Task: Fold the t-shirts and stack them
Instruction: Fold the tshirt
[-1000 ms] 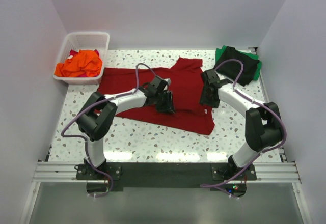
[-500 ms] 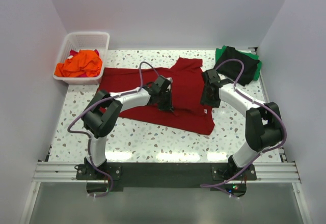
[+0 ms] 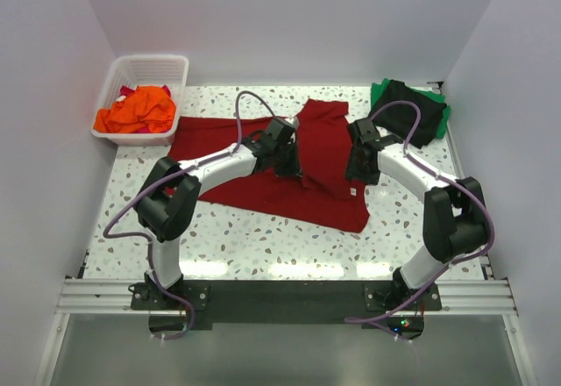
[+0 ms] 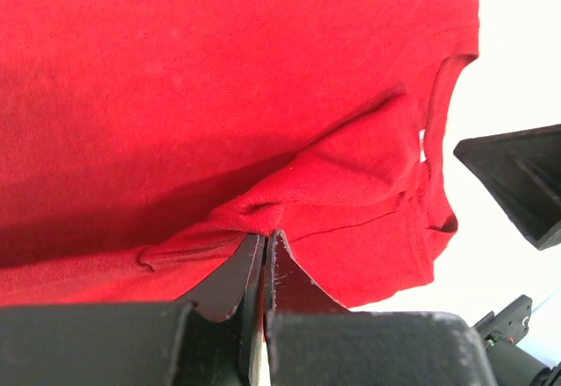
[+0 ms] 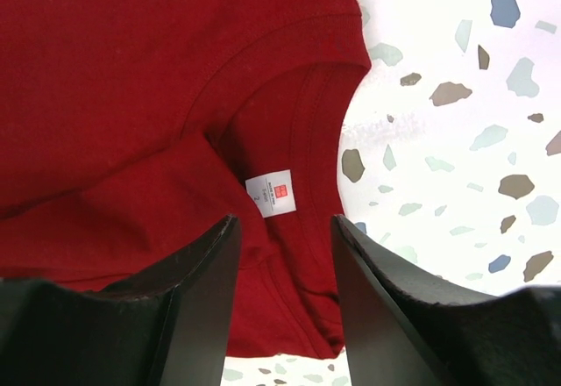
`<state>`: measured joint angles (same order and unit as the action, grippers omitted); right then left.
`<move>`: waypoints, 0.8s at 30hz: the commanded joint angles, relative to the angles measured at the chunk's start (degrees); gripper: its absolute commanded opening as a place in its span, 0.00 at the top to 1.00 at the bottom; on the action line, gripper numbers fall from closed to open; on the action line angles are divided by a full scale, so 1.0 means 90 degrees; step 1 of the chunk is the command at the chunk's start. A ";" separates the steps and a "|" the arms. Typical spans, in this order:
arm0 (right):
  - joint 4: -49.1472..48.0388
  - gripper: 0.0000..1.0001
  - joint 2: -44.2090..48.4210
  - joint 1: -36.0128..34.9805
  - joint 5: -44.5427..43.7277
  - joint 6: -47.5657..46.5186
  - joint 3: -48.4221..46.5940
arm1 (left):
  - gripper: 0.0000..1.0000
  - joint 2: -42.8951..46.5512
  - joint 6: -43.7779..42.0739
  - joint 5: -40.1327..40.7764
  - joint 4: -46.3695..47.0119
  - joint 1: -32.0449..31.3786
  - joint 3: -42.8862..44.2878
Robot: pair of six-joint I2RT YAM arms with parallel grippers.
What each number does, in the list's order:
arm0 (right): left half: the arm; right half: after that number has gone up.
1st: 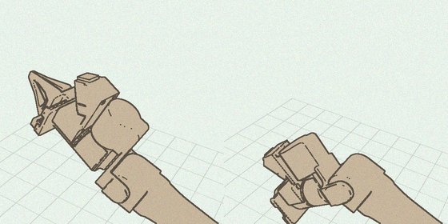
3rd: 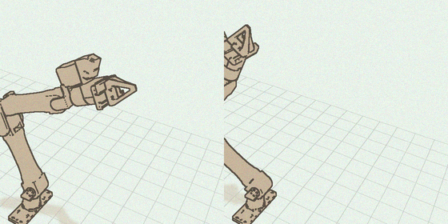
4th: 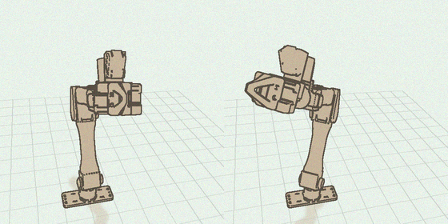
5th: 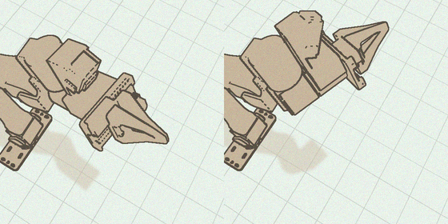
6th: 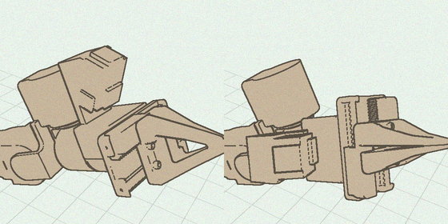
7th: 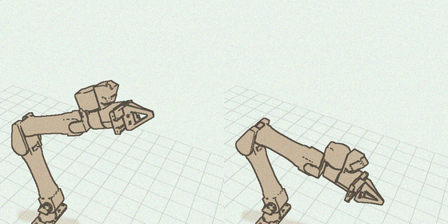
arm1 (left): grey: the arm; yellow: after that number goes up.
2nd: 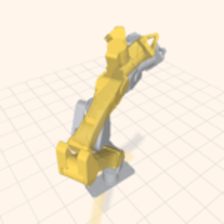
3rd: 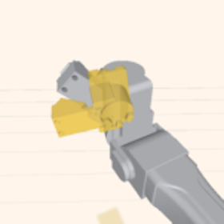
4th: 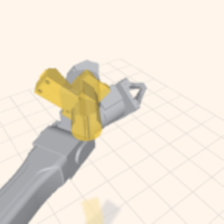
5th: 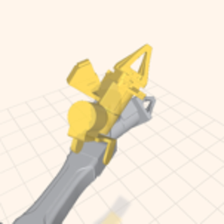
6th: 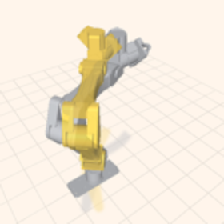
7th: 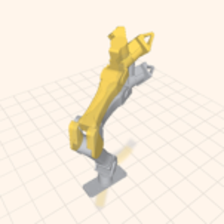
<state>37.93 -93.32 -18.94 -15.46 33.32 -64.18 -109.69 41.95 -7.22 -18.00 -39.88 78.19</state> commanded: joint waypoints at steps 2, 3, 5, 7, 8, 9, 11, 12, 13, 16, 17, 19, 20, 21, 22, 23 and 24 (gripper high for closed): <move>0.0111 0.51 0.0339 0.0024 0.0086 -0.0167 -0.0144 | 1.00 0.0128 -0.0277 0.0177 0.0262 -0.0022 0.0422; 0.0102 0.51 0.0349 0.0024 0.0155 -0.0225 -0.0125 | 1.00 -0.0018 -0.0296 0.0187 0.0213 -0.0022 0.0501; 0.0063 0.51 0.0368 0.0015 0.0340 -0.0303 -0.0115 | 1.00 -0.0223 -0.0335 0.0294 0.0067 -0.0012 0.0715; 0.0043 0.51 0.0408 0.0015 0.0565 -0.0469 -0.0085 | 0.96 -0.0331 -0.0355 0.0577 -0.0118 -0.0003 0.0910; 0.0072 0.51 0.0427 0.0014 0.0711 -0.0480 -0.0076 | 0.90 -0.0429 -0.0326 0.0742 -0.0390 -0.0003 0.0979; 0.0063 0.51 0.0456 0.0024 0.0809 -0.0586 -0.0037 | 0.81 -0.0459 -0.0277 0.1024 -0.0499 -0.0012 0.1038; 0.0033 0.51 0.0476 0.0014 0.0936 -0.0675 0.0012 | 0.73 -0.0517 -0.0248 0.1212 -0.0714 -0.0012 0.1107; 0.0024 0.51 0.0476 0.0005 0.0976 -0.0733 0.0070 | 0.68 -0.0527 -0.0238 0.1338 -0.0744 -0.0003 0.1116; 0.0014 0.51 0.0457 0.0005 0.1034 -0.0763 0.0100 | 0.66 -0.0547 -0.0209 0.1398 -0.0783 -0.0012 0.1126; -0.0015 0.51 0.0379 0.0005 0.1239 -0.0841 0.0178 | 0.58 -0.0586 -0.0121 0.1603 -0.1008 -0.0012 0.1185; -0.0054 0.51 0.0349 0.0005 0.1288 -0.0860 0.0217 | 0.58 -0.0586 -0.0111 0.1613 -0.1076 -0.0012 0.1185; -0.0113 0.53 0.0310 0.0014 0.1347 -0.0870 0.0324 | 0.57 -0.0537 -0.0091 0.1623 -0.1057 -0.0012 0.1156; -0.0162 0.55 0.0262 0.0005 0.1357 -0.0880 0.0354 | 0.57 -0.0498 -0.0101 0.1623 -0.1028 -0.0012 0.1136; -0.0191 0.57 0.0232 0.0014 0.1376 -0.0880 0.0412 | 0.57 -0.0469 -0.0091 0.1652 -0.0998 -0.0012 0.1107; -0.0240 0.60 0.0213 0.0005 0.1386 -0.0880 0.0442 | 0.57 -0.0440 -0.0111 0.1623 -0.0950 -0.0012 0.1068; -0.0356 0.65 0.0193 0.0005 0.1473 -0.0880 0.0471 | 0.57 -0.0372 -0.0120 0.1623 -0.0872 -0.0003 0.1039; -0.0444 0.68 0.0203 0.0005 0.1532 -0.0880 0.0539 | 0.57 -0.0361 -0.0121 0.1604 -0.0852 -0.0012 0.1038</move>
<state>37.34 -91.20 -18.96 -4.60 26.50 -60.71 -114.65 40.45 5.69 -26.68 -39.88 86.41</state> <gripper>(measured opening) 0.376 0.426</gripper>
